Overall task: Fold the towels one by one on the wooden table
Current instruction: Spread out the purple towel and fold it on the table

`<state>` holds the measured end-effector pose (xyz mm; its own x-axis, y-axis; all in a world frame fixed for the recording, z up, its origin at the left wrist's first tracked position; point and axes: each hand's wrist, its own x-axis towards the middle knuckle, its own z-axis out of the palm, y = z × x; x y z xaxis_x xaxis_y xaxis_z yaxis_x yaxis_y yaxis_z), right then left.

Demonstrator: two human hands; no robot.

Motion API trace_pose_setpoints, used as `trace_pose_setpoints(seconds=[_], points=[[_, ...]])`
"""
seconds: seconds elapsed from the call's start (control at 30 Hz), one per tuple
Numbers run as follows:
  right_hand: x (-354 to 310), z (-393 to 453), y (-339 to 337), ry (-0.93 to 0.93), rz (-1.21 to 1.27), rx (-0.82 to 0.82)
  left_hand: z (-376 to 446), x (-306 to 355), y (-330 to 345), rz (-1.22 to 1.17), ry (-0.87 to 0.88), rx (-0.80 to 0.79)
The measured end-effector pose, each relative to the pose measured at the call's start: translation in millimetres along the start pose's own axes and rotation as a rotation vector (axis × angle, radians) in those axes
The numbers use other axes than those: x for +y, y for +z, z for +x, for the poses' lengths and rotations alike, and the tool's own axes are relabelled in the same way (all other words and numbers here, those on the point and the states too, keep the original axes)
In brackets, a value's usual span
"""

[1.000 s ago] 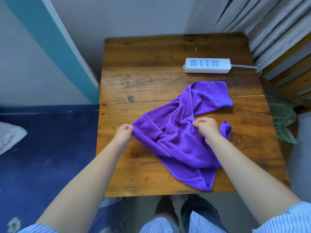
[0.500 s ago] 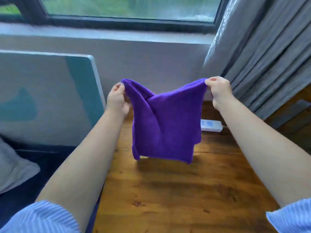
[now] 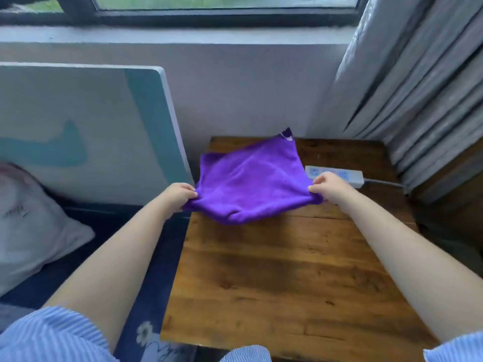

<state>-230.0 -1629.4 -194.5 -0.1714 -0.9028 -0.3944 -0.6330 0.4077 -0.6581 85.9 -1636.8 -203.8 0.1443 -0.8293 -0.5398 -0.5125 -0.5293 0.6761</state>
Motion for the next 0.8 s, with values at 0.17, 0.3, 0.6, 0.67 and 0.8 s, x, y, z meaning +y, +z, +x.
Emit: trace_pose_setpoints(seconds=[0.17, 0.3, 0.6, 0.67, 0.8], points=[[94.3, -31.7, 64.7, 0.134, -0.461, -0.273, -14.3, -66.6, 58.7, 0.592, -0.137, -0.301], [144.5, -56.5, 83.9, 0.178, -0.566, -0.354, -37.6, -102.0, 88.8, 0.893, -0.138, -0.390], [165.8, -77.7, 84.6, 0.151, -0.886, -0.616, -52.4, -146.4, 105.6, 1.115, -0.305, -0.724], [166.1, -80.3, 86.6, 0.170, -0.929, -0.706, -57.9, -148.2, 110.8, 1.169, -0.300, -0.801], [175.1, -76.6, 85.3, 0.282, -0.809, -0.704, -59.4, -152.1, 113.2, 1.325, -0.267, -0.868]])
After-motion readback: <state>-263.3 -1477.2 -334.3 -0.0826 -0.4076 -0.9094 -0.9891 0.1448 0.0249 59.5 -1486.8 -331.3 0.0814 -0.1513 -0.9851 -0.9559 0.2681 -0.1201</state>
